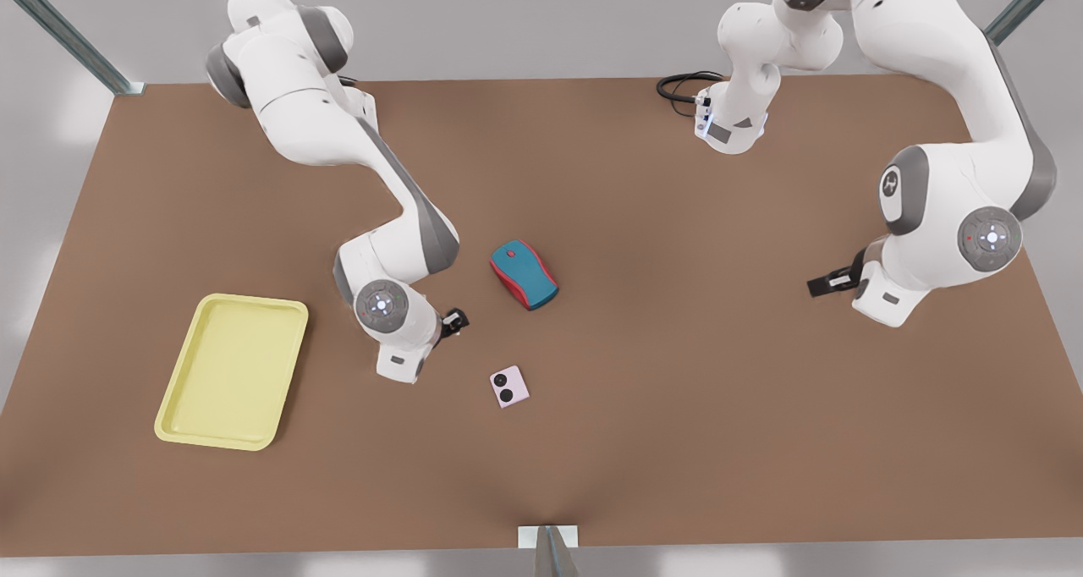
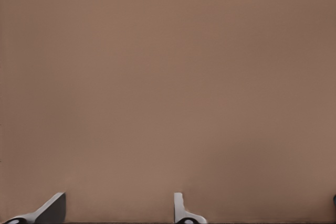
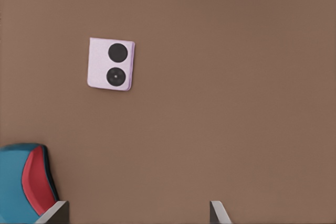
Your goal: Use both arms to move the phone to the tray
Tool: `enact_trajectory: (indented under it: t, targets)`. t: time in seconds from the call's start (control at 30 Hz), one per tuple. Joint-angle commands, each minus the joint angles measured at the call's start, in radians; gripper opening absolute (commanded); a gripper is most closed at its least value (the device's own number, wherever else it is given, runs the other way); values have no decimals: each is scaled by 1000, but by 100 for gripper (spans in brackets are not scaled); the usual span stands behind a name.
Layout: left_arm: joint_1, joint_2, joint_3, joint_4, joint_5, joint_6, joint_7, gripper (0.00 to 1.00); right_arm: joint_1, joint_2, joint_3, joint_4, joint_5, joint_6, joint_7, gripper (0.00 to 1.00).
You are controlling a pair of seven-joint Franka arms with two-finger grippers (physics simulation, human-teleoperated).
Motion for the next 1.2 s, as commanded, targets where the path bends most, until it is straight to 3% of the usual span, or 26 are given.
enact_trajectory:
  t: [0.0,0.13,0.2,0.37,0.67,1.17]
  targets:
    - [-2,-10,1,-20,29,-24,387,100,38,110,-3,105,-44,171,227,100]
    - [-2,-28,1,-19,29,-26,375,100,60,307,-11,307,-52,252,419,100]
    - [-2,-68,1,-63,35,-23,374,100,125,342,-46,316,-52,298,423,100]
    - [-2,-114,1,-108,51,-23,373,100,127,410,-43,318,-51,433,427,100]
    - [-5,-173,-11,-92,85,-30,365,100,130,446,-39,296,-51,528,454,100]
    - [-14,-196,-10,-83,86,-32,367,100,153,428,-39,207,-123,530,425,100]
